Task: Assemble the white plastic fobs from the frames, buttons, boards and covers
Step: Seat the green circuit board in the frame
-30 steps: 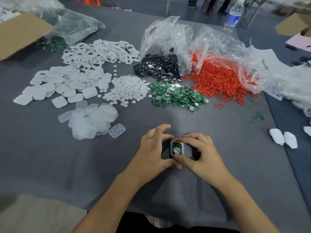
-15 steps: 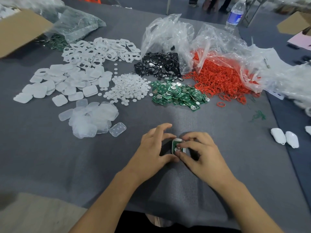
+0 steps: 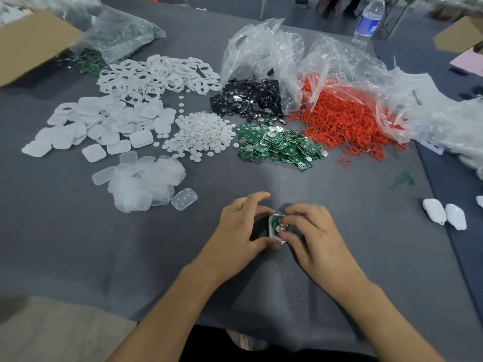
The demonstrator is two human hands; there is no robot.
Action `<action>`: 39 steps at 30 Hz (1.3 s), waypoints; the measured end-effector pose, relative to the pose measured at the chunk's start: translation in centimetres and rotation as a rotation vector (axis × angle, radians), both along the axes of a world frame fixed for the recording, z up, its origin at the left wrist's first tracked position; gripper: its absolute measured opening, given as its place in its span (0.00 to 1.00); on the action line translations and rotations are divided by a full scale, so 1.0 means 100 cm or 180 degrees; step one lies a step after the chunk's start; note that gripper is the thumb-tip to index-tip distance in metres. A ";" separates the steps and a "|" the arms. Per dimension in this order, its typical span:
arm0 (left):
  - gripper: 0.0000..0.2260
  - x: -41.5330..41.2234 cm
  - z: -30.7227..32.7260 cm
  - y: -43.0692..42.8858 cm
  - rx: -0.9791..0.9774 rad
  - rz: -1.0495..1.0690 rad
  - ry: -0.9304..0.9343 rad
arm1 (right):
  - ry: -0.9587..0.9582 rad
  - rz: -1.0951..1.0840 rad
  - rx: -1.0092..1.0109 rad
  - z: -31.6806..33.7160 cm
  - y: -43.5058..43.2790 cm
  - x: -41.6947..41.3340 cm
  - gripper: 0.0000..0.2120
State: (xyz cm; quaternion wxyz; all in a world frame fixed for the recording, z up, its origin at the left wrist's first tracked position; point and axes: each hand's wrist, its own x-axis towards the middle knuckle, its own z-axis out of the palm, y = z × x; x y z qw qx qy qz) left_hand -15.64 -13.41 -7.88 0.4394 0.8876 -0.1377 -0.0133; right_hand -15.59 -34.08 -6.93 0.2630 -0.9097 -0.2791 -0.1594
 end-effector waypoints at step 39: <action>0.30 0.000 0.002 -0.002 0.0090 0.0032 -0.0229 | -0.0079 -0.0053 -0.0225 -0.011 0.003 -0.004 0.06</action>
